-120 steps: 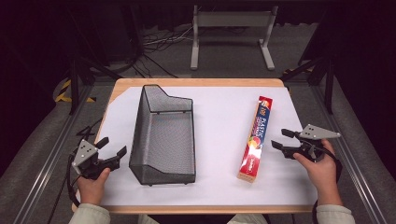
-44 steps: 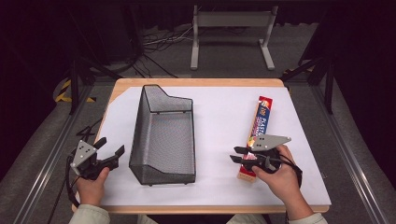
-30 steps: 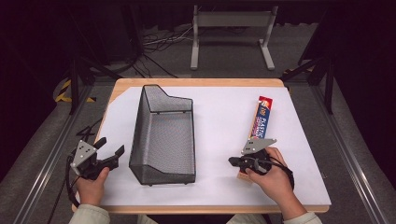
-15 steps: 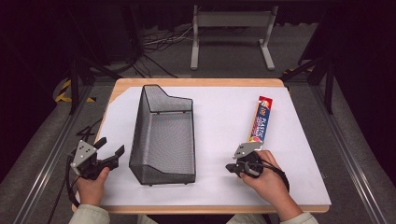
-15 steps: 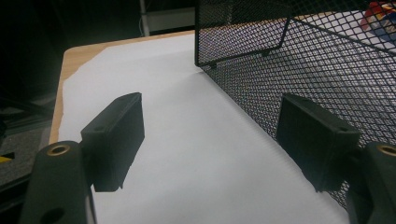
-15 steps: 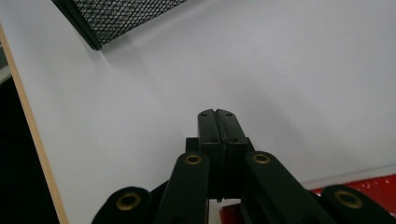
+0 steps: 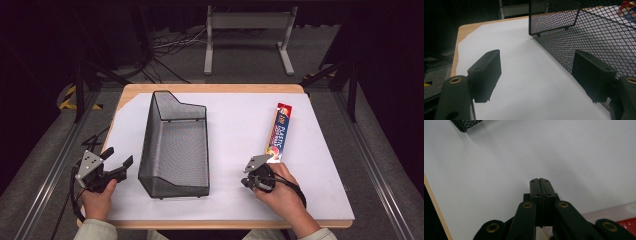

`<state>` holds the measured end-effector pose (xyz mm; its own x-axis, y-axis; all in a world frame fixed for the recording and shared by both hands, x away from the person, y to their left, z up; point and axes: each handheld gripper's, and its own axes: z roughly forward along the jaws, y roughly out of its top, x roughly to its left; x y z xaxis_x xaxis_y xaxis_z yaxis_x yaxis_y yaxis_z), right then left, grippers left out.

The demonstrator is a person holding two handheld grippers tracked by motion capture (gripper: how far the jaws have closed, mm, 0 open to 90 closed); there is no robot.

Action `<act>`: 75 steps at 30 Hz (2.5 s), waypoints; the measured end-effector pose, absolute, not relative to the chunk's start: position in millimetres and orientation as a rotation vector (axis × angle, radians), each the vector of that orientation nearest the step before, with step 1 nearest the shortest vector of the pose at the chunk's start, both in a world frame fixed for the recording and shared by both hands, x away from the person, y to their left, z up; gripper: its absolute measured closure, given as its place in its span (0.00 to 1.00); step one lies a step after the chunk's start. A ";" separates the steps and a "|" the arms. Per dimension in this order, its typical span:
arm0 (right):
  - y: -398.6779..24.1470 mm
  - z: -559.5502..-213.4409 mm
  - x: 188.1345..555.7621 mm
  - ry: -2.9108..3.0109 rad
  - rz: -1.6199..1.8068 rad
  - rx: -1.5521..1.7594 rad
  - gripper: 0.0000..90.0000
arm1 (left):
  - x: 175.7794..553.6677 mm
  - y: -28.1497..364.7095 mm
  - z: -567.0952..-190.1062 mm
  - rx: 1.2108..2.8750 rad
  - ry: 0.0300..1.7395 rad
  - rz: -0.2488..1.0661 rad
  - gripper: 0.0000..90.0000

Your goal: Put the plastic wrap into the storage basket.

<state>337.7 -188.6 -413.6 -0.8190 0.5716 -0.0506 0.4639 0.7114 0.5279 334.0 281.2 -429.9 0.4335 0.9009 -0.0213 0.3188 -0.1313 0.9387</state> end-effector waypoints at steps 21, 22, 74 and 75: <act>-212.0 -397.4 326.4 2.736 0.559 0.978 1.00 | 333.7 283.8 -429.8 1.669 1.082 0.725 0.27; -212.0 -397.4 326.4 2.736 0.559 0.978 1.00 | 333.7 283.8 -429.8 1.669 1.082 0.725 0.27; -290.9 -400.3 306.6 2.730 0.428 1.215 0.84 | 334.6 282.3 -431.2 1.676 1.090 0.723 0.26; -290.9 -400.3 306.6 2.730 0.428 1.215 0.84 | 334.6 282.3 -431.2 1.676 1.090 0.723 0.26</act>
